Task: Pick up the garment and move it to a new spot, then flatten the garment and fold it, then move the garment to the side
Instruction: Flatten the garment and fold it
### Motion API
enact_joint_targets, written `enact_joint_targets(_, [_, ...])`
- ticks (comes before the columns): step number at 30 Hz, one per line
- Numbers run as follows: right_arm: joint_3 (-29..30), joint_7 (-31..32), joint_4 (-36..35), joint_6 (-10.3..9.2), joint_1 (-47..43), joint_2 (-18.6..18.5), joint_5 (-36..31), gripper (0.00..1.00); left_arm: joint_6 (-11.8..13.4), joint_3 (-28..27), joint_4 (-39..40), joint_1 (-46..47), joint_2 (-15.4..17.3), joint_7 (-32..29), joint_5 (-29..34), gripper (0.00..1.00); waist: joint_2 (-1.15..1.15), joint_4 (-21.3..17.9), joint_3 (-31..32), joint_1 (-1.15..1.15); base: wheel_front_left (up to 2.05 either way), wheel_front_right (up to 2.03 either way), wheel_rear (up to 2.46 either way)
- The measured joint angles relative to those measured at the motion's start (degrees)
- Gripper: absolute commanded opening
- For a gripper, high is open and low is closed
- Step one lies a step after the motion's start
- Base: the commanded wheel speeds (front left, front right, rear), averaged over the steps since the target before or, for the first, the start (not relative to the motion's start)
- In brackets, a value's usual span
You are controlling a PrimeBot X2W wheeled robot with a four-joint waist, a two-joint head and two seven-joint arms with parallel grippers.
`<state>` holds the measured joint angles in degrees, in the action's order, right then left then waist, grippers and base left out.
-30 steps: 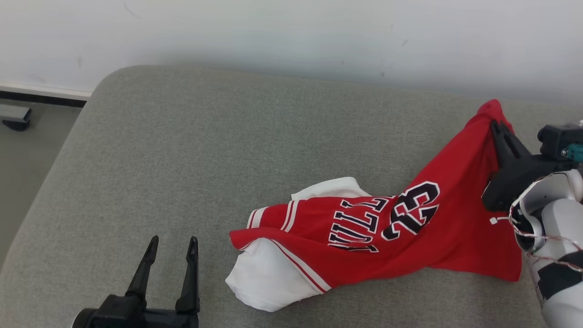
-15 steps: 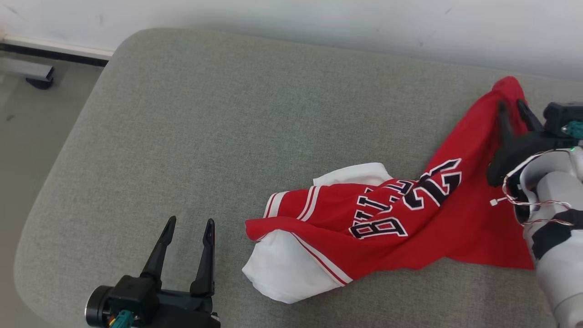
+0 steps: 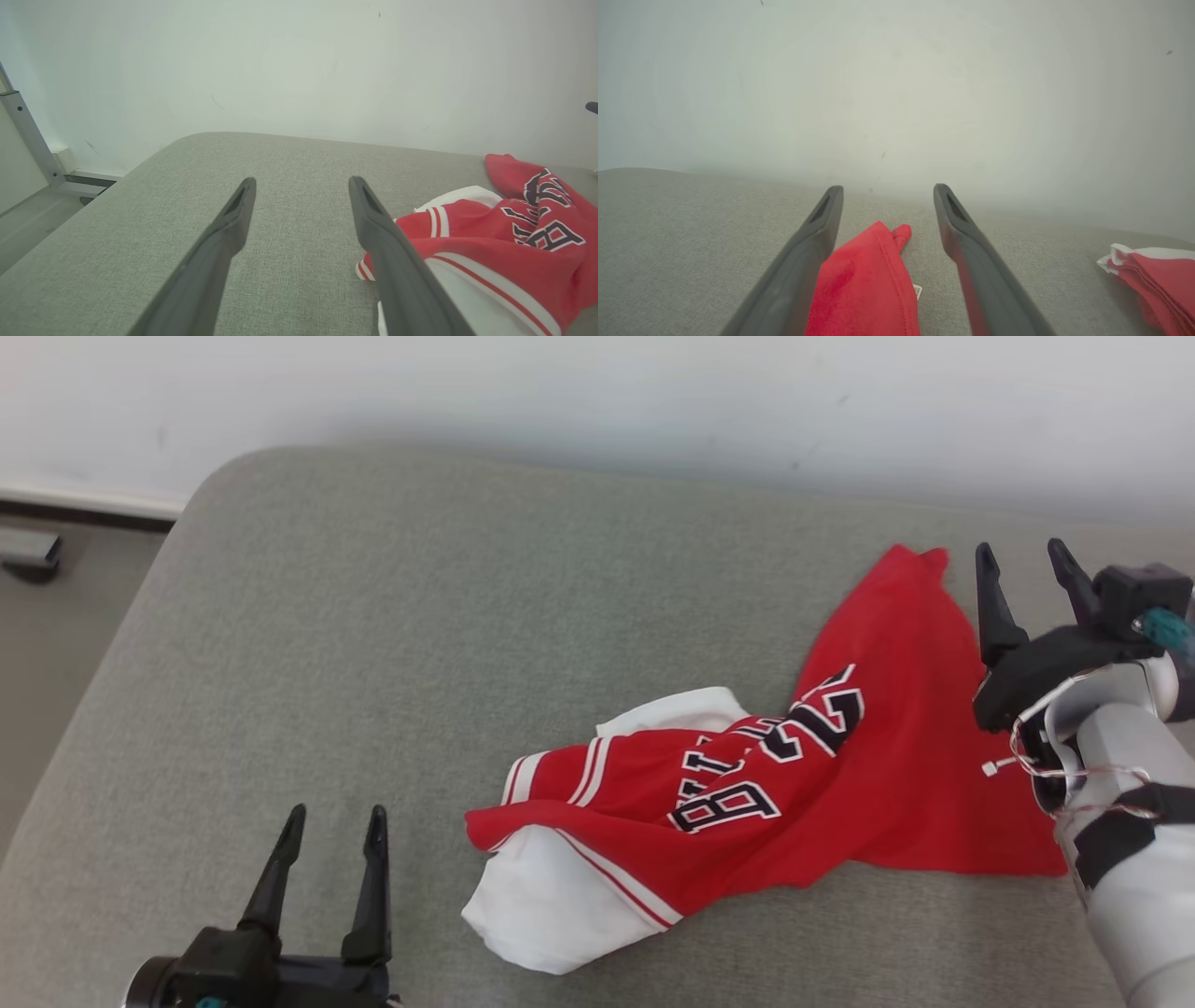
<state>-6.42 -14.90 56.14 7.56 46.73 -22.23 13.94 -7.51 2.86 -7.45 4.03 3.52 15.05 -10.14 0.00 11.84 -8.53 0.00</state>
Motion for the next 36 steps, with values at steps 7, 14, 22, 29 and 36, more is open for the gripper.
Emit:
enact_joint_targets(7, [1.2, -0.1, -14.1, 0.00, -11.5, -1.2, 5.2, 1.00, 0.0, -3.1, 1.0, -3.6, 0.5, 0.0, 0.7, 1.00, -0.01, -3.3, 3.6, 0.00, 0.00, 0.00, 0.00])
enact_joint_targets(14, [5.0, -0.2, -26.1, 0.00, -25.2, -0.1, 6.7, 1.00, 0.0, -5.5, 2.3, -7.0, 0.6, 0.0, 1.5, 1.00, -0.01, -7.0, 6.8, -0.01, 0.00, 0.00, 0.00])
enact_joint_targets(22, [11.1, -0.2, -36.6, 0.00, -37.8, 4.3, 5.5, 1.00, 0.0, -5.6, 3.0, -8.6, 0.5, 0.0, 2.3, 1.00, -0.01, -9.3, 9.2, -0.01, 0.00, 0.00, 0.00])
enact_joint_targets(29, [14.2, 2.3, -46.5, 0.00, -47.7, 10.2, 2.3, 1.00, 0.0, -5.2, 2.5, -9.7, 1.3, 0.0, 3.4, 1.00, -0.01, -10.4, 10.6, -0.01, 0.00, 0.00, 0.00])
enact_joint_targets(36, [14.6, 4.9, -54.0, 0.00, -53.6, 14.6, -0.5, 1.00, 0.0, -5.8, 2.1, -10.8, 2.2, 0.0, 3.7, 1.00, -0.01, -11.1, 11.6, -0.01, 0.00, 0.00, 0.00])
